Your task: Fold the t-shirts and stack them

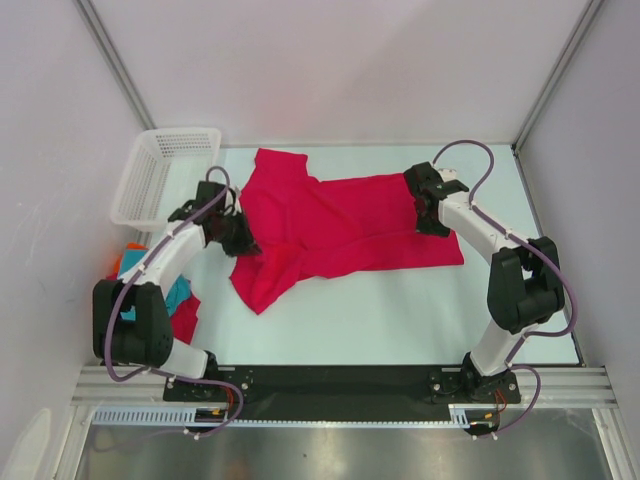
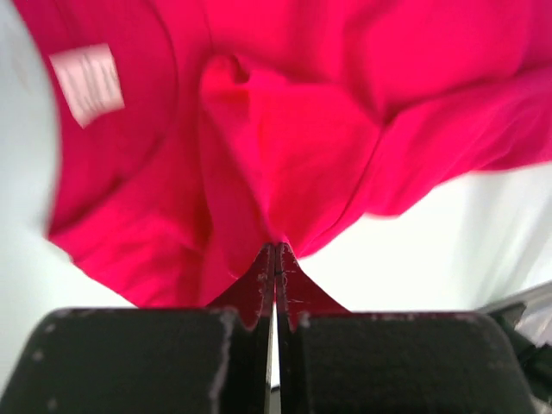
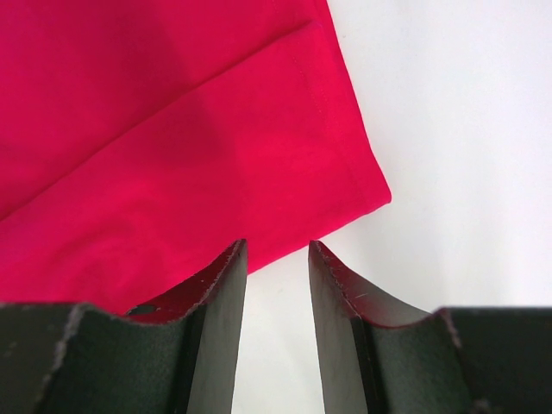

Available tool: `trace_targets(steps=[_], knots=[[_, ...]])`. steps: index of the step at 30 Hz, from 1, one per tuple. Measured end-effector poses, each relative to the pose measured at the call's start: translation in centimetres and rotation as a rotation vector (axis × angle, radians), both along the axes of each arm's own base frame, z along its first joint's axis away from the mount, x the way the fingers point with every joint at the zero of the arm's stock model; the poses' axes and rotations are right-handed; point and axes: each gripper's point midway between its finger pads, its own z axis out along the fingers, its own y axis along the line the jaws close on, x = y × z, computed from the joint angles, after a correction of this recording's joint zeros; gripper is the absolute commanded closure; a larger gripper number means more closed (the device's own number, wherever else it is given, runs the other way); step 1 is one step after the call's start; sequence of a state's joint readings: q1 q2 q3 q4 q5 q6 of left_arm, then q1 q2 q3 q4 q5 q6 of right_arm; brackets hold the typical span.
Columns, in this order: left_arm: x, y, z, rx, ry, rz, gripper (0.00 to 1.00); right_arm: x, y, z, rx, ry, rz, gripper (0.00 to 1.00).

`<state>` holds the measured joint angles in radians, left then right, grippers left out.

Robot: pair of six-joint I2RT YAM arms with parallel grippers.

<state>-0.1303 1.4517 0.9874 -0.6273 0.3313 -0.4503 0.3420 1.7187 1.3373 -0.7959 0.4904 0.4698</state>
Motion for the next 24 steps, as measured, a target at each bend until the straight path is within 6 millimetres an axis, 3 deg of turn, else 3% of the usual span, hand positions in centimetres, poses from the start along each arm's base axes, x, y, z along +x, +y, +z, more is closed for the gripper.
trace_targets(steps=[4, 7, 13, 18, 19, 20, 22, 23, 24], knots=[[3.4, 2.0, 3.2, 0.056, -0.086, 0.045, 1.0, -0.1, -0.4, -0.1, -0.003, 0.004, -0.007, 0.6], [5.0, 4.5, 4.5, 0.107, -0.116, 0.1, 1.0, -0.5, -0.9, -0.1, -0.008, 0.011, -0.013, 0.6], [4.6, 7.4, 3.9, 0.16, -0.071, 0.158, 1.0, -1.2, -2.0, -0.1, -0.014, 0.017, -0.025, 0.6], [3.6, 8.5, 2.8, 0.17, -0.03, 0.176, 0.96, -1.6, -2.3, -0.4, -0.017, 0.026, -0.03, 0.6], [3.4, 8.7, 2.5, 0.171, -0.019, 0.183, 0.88, -1.6, -2.3, -0.4, -0.017, 0.028, -0.029, 0.6], [3.2, 8.9, 2.3, 0.171, -0.011, 0.185, 0.68, -1.6, -2.3, -0.5, -0.018, 0.029, -0.029, 0.6], [3.1, 9.0, 2.2, 0.169, -0.006, 0.184, 0.44, -1.7, -2.3, -0.6, -0.018, 0.032, -0.027, 0.59], [3.1, 9.0, 2.2, 0.168, -0.008, 0.178, 0.28, -1.8, -2.4, -0.6, -0.019, 0.033, -0.026, 0.6], [3.0, 8.9, 2.2, 0.167, -0.01, 0.171, 0.23, -1.8, -2.4, -0.6, -0.018, 0.033, -0.026, 0.59]])
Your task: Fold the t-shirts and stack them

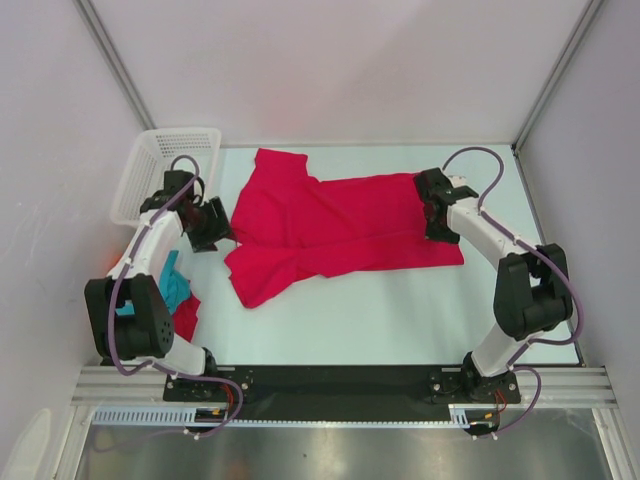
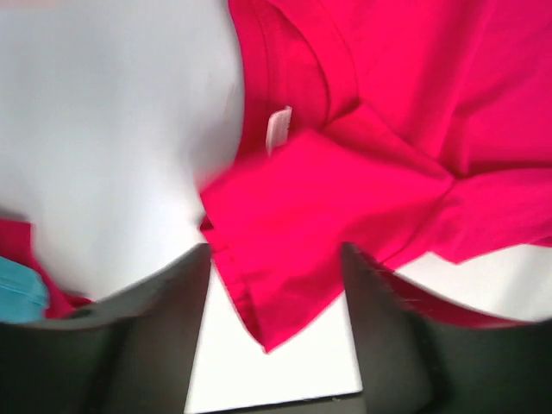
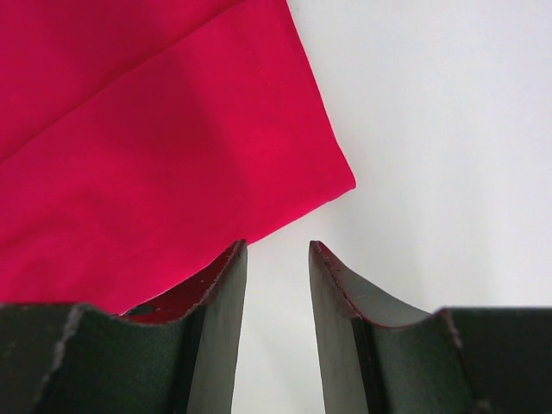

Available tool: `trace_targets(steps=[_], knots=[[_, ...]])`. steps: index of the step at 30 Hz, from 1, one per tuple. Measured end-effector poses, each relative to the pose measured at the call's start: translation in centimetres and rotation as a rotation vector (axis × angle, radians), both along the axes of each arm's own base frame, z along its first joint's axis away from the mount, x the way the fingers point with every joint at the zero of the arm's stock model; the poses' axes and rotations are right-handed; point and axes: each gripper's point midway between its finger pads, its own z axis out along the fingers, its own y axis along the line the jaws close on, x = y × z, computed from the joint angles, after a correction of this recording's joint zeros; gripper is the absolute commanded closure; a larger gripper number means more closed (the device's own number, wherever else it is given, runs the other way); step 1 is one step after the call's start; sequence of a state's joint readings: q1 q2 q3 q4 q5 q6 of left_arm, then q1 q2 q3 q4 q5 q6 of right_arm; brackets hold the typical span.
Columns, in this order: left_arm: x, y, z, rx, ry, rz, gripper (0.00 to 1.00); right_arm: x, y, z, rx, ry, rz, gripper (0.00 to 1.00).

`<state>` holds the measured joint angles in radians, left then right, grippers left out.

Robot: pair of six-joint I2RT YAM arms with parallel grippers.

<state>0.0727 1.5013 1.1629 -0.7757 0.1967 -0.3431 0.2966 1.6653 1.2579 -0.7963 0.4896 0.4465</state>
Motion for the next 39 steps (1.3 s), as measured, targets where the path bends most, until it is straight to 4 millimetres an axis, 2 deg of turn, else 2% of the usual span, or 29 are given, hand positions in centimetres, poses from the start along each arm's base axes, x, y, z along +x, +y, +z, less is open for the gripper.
trace_targets(steps=[2, 8, 12, 16, 19, 22, 26, 39], knots=[[-0.1, -0.2, 0.0, -0.009, -0.002, -0.008, 0.15, 0.0, -0.1, 0.1, 0.001, -0.002, -0.002, 0.59], [-2.0, -0.6, 0.1, -0.025, -0.017, -0.017, 0.14, -0.4, -1.0, -0.4, 0.015, 0.001, -0.023, 0.57], [-4.8, -1.4, -0.5, -0.045, -0.018, -0.031, 0.14, -0.8, -2.1, -1.2, 0.043, 0.025, -0.054, 0.53], [-8.3, -2.5, -2.6, -0.077, 0.026, -0.039, 0.14, -0.4, -2.9, -1.4, 0.088, 0.014, -0.085, 0.52], [-10.6, -4.3, -4.0, -0.096, 0.067, -0.072, 0.14, 0.0, -3.1, -1.5, 0.107, 0.009, -0.097, 0.52], [-12.1, -6.8, -4.4, -0.114, 0.086, -0.134, 0.14, 0.2, -2.8, -2.3, 0.122, 0.022, -0.09, 0.52], [-12.9, -8.9, -4.6, -0.136, 0.083, -0.173, 0.14, 0.2, -2.4, -3.4, 0.135, 0.049, -0.086, 0.52], [-12.9, -9.1, -7.2, -0.071, 0.139, -0.135, 0.12, 0.1, -2.4, -5.3, 0.13, 0.078, -0.085, 0.52]])
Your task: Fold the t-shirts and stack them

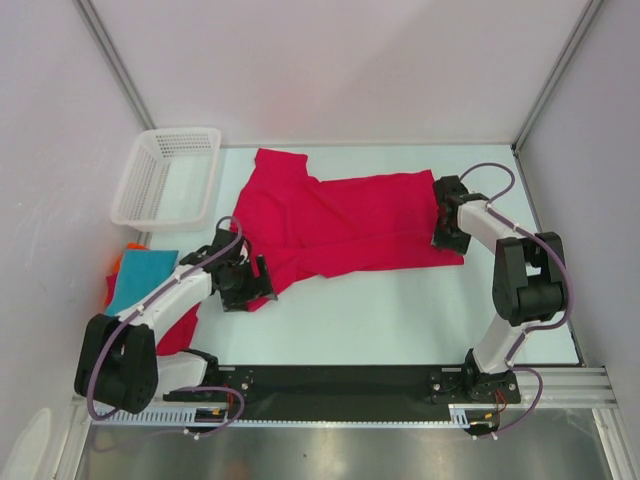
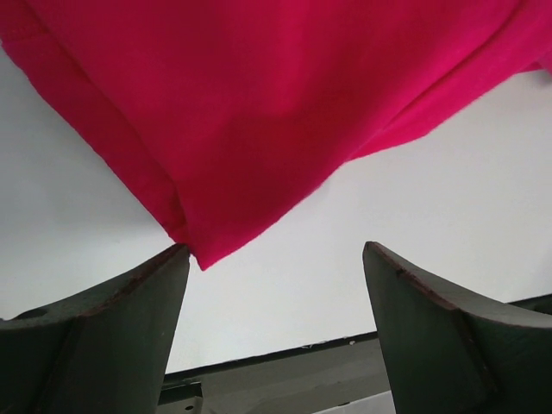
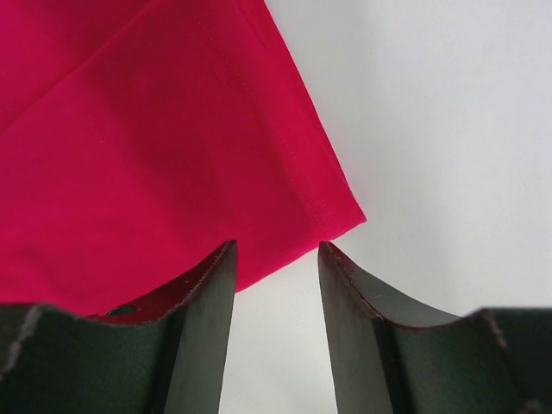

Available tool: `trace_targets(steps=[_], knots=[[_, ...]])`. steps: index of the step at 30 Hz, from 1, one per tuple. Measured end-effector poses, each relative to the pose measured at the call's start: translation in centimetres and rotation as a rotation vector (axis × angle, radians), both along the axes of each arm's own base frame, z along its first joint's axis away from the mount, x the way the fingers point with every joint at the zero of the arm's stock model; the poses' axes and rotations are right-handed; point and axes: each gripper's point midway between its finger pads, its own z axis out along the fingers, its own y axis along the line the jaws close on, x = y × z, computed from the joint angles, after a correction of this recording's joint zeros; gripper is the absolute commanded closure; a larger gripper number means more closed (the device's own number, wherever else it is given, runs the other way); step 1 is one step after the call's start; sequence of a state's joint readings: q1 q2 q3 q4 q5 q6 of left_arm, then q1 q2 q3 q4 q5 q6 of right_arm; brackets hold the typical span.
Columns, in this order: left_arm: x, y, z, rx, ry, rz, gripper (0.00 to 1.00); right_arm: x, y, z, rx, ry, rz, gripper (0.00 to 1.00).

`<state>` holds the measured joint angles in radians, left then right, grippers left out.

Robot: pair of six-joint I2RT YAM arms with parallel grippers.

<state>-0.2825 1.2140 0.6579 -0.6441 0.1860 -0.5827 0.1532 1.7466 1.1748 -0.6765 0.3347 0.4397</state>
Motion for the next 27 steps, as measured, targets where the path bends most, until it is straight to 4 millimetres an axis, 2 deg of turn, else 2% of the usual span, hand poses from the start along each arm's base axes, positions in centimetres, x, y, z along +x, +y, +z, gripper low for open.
trace_targets(steps=[8, 11, 12, 13, 15, 17, 21, 27], knots=[[-0.1, 0.2, -1.7, 0.061, 0.037, -0.012, 0.13, -0.6, -0.4, -0.5, -0.019, 0.016, -0.007, 0.51], [0.0, -0.1, -2.0, 0.066, 0.041, -0.015, 0.21, -0.8, -0.7, -0.9, -0.026, 0.027, -0.011, 0.52], [0.0, -0.1, -2.1, 0.069, 0.041, -0.014, 0.41, -0.9, -0.7, -0.9, -0.027, 0.03, -0.012, 0.52], [0.0, 0.0, -2.1, 0.07, 0.04, -0.011, 0.56, -1.0, -0.8, -1.1, -0.028, 0.034, -0.014, 0.52], [0.1, 0.0, -2.3, 0.069, 0.037, 0.003, 0.79, -1.1, -0.8, -1.1, -0.029, 0.037, -0.015, 0.52], [0.1, 0.0, -2.4, 0.07, 0.033, 0.004, 0.82, -1.0, -1.0, -1.1, -0.029, 0.036, -0.018, 0.51], [0.3, 0.0, -2.4, 0.074, 0.027, 0.012, 0.96, -1.0, -1.3, -1.1, -0.033, 0.036, -0.029, 0.51], [0.3, 0.4, -2.0, 0.094, 0.016, 0.019, 1.0, -1.1, -2.6, -1.0, -0.046, 0.035, -0.063, 0.5]])
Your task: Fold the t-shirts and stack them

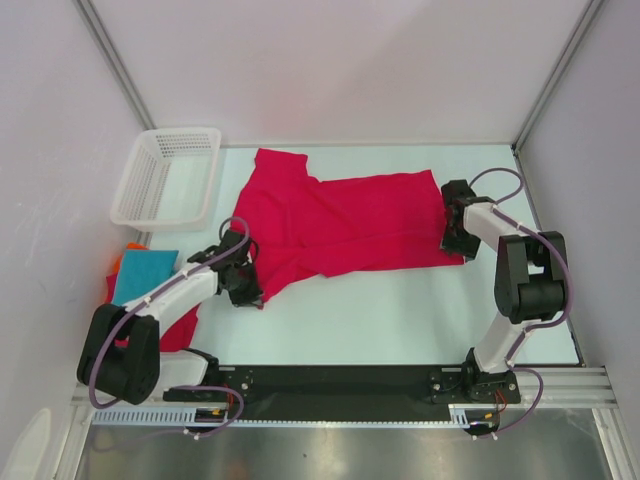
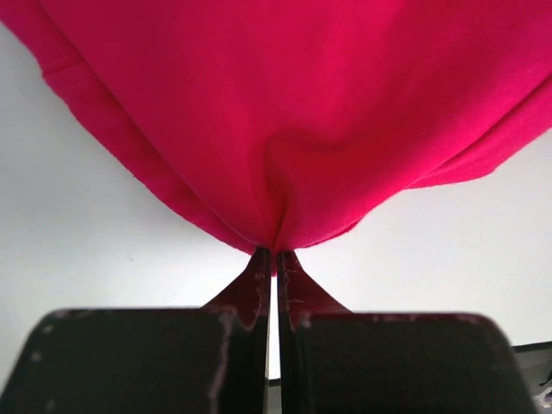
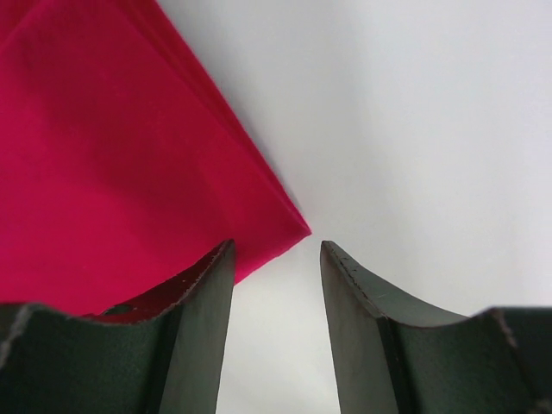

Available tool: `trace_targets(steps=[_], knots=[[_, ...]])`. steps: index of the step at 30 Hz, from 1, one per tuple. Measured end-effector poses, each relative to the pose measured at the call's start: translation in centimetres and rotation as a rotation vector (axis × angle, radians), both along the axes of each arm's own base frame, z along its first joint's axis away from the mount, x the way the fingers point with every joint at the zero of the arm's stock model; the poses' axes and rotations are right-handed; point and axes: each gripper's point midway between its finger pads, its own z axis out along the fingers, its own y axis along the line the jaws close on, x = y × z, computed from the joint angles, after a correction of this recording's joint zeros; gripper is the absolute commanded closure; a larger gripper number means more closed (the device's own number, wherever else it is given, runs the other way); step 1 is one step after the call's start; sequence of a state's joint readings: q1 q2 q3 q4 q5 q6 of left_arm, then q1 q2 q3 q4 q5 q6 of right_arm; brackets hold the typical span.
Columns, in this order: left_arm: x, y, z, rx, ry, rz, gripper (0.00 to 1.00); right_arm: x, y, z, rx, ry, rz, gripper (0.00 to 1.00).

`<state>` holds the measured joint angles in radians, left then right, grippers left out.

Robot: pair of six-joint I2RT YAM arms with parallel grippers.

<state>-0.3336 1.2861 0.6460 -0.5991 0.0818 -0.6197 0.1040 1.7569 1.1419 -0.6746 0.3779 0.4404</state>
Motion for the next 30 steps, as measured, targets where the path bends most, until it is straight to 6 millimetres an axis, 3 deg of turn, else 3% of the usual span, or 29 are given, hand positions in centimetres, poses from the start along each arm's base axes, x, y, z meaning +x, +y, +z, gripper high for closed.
trace_targets(steps=[9, 15, 17, 18, 19, 30], knots=[[1.7, 0.8, 3.7, 0.029, -0.095, 0.008, 1.0, -0.1, -1.1, 0.0, -0.014, 0.001, -0.031, 0.5], [1.5, 2.0, 3.7, 0.045, -0.082, 0.027, 1.0, -0.2, -1.2, -0.9, -0.018, 0.022, -0.036, 0.51], [1.5, 2.2, 3.7, 0.048, -0.078, 0.029, 1.0, -0.2, -1.2, -1.2, -0.018, 0.029, -0.035, 0.58], [1.4, 2.3, 3.6, 0.049, -0.078, 0.025, 1.0, -0.1, -1.2, -1.3, -0.018, 0.029, -0.035, 0.66], [1.5, 2.3, 3.7, 0.05, -0.078, 0.025, 1.0, -0.1, -1.1, -1.3, -0.016, 0.026, -0.034, 0.99], [1.8, 3.4, 3.8, 0.058, -0.082, 0.031, 1.0, 0.1, -1.1, -1.4, -0.005, 0.004, -0.049, 1.0]])
